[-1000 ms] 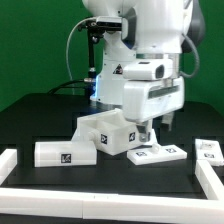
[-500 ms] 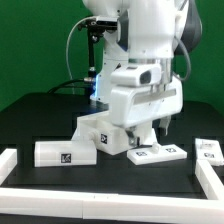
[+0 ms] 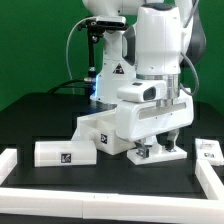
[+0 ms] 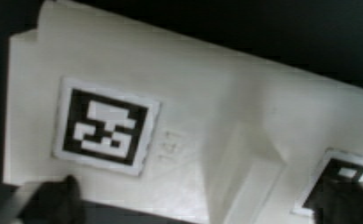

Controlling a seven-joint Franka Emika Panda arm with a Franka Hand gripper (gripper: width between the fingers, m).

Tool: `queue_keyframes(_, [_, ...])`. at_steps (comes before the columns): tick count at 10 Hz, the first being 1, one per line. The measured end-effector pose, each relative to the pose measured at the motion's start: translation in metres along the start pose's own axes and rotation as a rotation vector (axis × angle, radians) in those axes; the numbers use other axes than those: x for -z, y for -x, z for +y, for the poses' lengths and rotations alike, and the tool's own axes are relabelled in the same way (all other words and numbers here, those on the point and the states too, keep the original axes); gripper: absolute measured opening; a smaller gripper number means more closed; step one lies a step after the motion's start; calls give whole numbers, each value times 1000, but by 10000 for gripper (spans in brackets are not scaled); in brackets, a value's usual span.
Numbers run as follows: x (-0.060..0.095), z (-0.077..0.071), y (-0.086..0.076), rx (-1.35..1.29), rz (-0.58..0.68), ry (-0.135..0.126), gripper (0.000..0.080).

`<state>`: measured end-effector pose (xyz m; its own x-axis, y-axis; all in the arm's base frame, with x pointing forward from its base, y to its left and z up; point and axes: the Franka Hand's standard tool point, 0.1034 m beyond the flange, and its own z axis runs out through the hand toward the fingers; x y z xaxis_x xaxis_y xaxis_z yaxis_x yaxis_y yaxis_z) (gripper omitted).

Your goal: Assemble cabinet

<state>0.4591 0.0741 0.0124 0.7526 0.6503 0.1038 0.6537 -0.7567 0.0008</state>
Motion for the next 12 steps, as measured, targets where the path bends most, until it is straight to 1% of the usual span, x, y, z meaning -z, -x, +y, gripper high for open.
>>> queue_keyframes(2, [0,0,0,0,0,0,390])
queue_keyframes(3, [0,0,0,0,0,0,390])
queue_keyframes(4, [0,0,0,0,0,0,208])
queue_keyframes(5, [0,0,0,0,0,0,79])
queue_keyframes(6, [1,-2,-2,12,3,2,79])
queue_keyframes(7, [8,-18,-11,104,8,7,62])
queue_keyframes(8, [15,-30,-13,210,-13,1,62])
queue_keyframes(9, [23,-43,-21,257,-17,6,62])
queue_keyframes(10, [27,-58,-26,292,-13,7,62])
queue_keyframes(12, [24,-55,-23,285,-17,4,62])
